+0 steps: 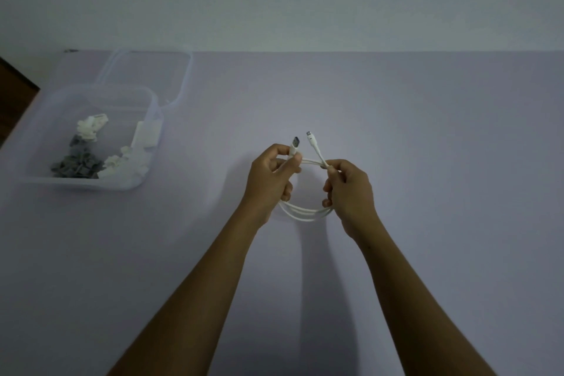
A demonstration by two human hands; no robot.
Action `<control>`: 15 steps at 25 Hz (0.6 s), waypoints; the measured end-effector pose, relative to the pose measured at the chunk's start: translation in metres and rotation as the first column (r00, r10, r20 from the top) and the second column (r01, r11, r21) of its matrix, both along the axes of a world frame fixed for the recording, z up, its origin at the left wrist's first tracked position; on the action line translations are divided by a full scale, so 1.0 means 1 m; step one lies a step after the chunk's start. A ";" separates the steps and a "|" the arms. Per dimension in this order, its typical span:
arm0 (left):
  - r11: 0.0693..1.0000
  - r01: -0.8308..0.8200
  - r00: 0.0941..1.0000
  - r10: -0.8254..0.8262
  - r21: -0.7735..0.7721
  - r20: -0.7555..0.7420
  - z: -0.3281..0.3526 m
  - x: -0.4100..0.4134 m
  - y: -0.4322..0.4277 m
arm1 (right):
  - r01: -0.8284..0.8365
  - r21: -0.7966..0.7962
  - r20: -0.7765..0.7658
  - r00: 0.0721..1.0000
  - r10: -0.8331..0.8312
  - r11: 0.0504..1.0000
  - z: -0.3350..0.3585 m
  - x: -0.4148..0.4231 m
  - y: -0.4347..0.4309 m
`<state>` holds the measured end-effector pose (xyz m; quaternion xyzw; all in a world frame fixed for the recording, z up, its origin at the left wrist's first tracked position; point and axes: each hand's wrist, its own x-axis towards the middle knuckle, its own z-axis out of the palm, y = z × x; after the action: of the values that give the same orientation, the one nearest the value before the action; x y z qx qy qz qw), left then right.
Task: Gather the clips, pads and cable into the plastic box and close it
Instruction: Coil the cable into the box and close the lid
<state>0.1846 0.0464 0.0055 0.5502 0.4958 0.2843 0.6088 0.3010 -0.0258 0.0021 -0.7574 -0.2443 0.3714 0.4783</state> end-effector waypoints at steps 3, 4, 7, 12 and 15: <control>0.997 -0.071 0.993 0.073 0.032 -0.093 0.004 -0.006 0.005 | -0.072 -0.025 0.103 0.992 0.074 0.997 0.004 -0.002 0.002; 0.992 -0.104 0.982 0.114 0.071 -0.151 0.005 -0.008 0.007 | -0.098 -0.027 0.155 0.983 0.101 0.995 0.005 -0.004 0.003; 0.971 -0.166 0.946 0.206 0.171 -0.251 0.008 -0.017 0.015 | -0.130 -0.017 0.236 0.963 0.130 0.991 0.006 -0.012 0.008; 0.990 -0.003 0.972 0.036 0.139 -0.232 0.010 -0.046 0.033 | -0.140 0.009 0.190 0.972 0.136 0.990 0.010 -0.030 0.020; 0.992 0.050 0.987 -0.031 0.118 -0.156 0.008 -0.066 0.042 | -0.130 0.035 0.137 0.983 0.124 0.991 0.015 -0.047 0.034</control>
<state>0.1188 0.0884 0.0138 0.6164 0.5117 0.2583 0.5399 0.2542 0.0086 0.0173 -0.7529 -0.3319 0.3440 0.4524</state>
